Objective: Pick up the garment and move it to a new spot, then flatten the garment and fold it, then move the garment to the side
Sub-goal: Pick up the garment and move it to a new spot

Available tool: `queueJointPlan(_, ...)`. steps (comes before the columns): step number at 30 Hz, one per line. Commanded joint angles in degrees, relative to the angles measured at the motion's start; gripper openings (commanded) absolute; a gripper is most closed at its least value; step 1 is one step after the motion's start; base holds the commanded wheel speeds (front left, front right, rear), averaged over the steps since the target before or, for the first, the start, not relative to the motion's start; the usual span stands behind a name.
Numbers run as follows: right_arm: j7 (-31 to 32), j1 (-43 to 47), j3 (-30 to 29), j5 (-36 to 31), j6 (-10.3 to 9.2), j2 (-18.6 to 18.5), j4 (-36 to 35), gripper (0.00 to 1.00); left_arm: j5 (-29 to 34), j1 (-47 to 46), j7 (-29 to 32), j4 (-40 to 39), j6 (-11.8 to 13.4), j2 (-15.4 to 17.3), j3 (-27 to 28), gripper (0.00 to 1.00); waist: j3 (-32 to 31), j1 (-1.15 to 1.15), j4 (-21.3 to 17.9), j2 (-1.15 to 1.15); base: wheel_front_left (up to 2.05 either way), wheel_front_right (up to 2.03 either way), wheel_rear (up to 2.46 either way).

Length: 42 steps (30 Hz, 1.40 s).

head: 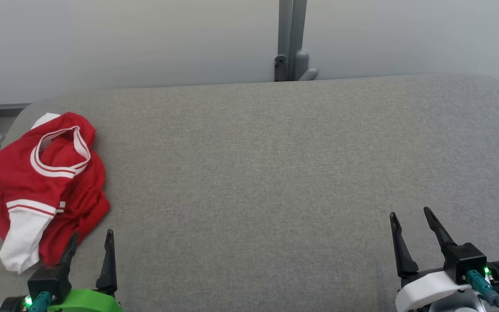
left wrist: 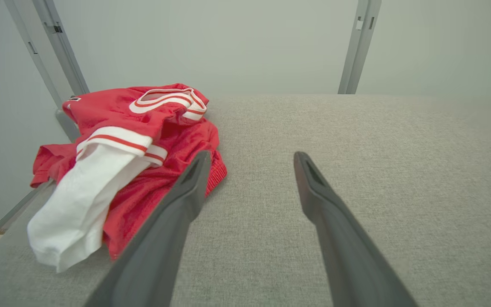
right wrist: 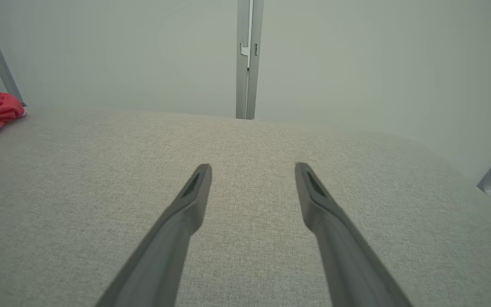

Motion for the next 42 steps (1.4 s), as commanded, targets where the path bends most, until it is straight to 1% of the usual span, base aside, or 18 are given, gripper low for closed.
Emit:
queueJointPlan(1, -0.18, 0.7, 0.12, 0.16, -0.01, -0.15, -0.25, 1.0, -0.42, -0.68, -0.19, 0.01, 0.01, 0.06, 0.24, 1.0, -0.18, 0.0, 2.51, 0.62, 0.0, 0.0, 0.0)
queueJointPlan(2, -0.18, 0.87, 0.33, 0.27, -0.02, -0.15, -0.27, 1.0, -0.59, -0.45, -0.19, -0.04, 0.01, -0.21, 0.33, 1.0, -0.36, 0.0, 4.45, 0.62, 0.0, 0.0, 0.0)
queueJointPlan(11, -0.18, 1.02, 1.66, 0.99, -0.02, -0.15, 0.17, 1.0, -0.85, 0.55, -0.19, 0.17, 0.01, -0.7, 1.17, 1.0, -1.32, 0.0, 14.22, 0.62, 0.0, 0.0, 0.0)
queueJointPlan(17, -0.18, -0.33, 3.83, 1.85, -0.02, -0.14, 0.43, 1.0, -1.05, 1.62, -0.11, -0.27, 0.01, -0.95, 2.33, 1.0, -1.43, 0.0, 17.91, 0.62, 0.0, 0.0, 0.0)
queueJointPlan(23, -0.18, -0.34, 4.46, 1.9, -0.02, -0.17, 0.49, 1.0, -1.23, 1.54, -0.12, -0.64, 0.01, -1.11, 2.7, 1.0, -0.91, 0.0, 19.52, 0.62, 0.0, 0.0, 0.0)
queueJointPlan(28, -0.18, -0.76, 4.34, 1.38, -0.02, -0.17, 0.33, 1.0, -1.58, 0.97, -0.12, -0.86, 0.01, -1.24, 2.71, 1.0, -0.09, 0.0, 19.8, 0.62, 0.0, 0.0, 0.0)
queueJointPlan(34, -0.18, -1.84, 3.47, 0.39, -0.02, -0.17, 0.19, 1.0, -1.84, -1.34, -0.11, -0.67, 0.01, -1.79, 1.99, 1.0, 2.36, 0.0, 20.24, 0.62, 0.0, 0.0, 0.0)
queueJointPlan(38, -0.18, -3.97, 3.86, -1.18, -0.02, -0.71, -0.04, 1.0, -2.59, -6.39, -0.11, 0.05, 0.01, -1.64, -0.85, 1.0, 6.04, 0.0, 20.23, 0.62, 0.0, 0.0, 0.0)
queueJointPlan(42, -0.18, -6.19, 4.36, -1.66, -0.02, -1.78, -0.6, 1.0, -3.88, -13.03, -0.11, 4.18, 0.01, -1.0, -5.6, 1.0, 10.09, 0.0, 19.54, 0.62, 0.0, 0.0, 0.0)
